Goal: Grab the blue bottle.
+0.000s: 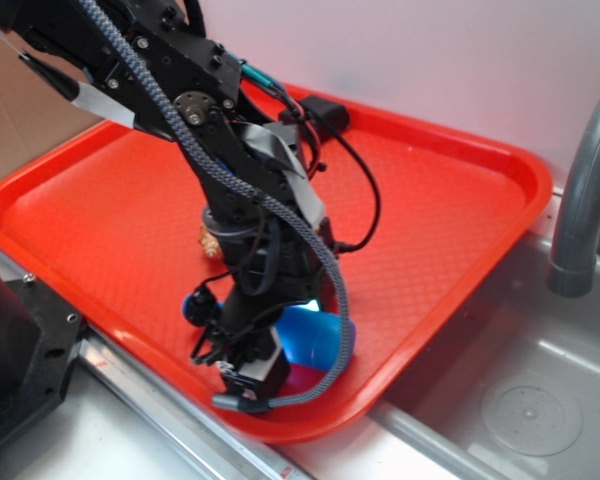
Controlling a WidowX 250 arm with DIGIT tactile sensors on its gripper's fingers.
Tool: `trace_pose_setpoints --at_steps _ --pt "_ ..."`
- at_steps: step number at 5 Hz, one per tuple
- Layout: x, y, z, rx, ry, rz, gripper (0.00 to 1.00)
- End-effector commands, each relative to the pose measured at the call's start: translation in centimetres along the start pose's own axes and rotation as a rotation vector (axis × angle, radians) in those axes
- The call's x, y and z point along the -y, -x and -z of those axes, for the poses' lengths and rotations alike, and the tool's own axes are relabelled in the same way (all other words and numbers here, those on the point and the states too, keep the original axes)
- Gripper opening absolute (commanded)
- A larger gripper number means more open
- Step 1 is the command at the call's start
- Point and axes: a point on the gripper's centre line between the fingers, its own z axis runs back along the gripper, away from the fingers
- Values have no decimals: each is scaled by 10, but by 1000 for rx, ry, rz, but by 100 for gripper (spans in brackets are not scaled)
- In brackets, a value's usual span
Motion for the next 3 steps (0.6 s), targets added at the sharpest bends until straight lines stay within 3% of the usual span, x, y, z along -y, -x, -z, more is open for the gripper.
trace_pose_setpoints --at_steps 1,2,3 --pt "2 20 -29 -9 -43 -101 0" --pt "-9 32 -80 -59 -145 -277 0" --pt "-15 65 -130 2 -133 -532 0"
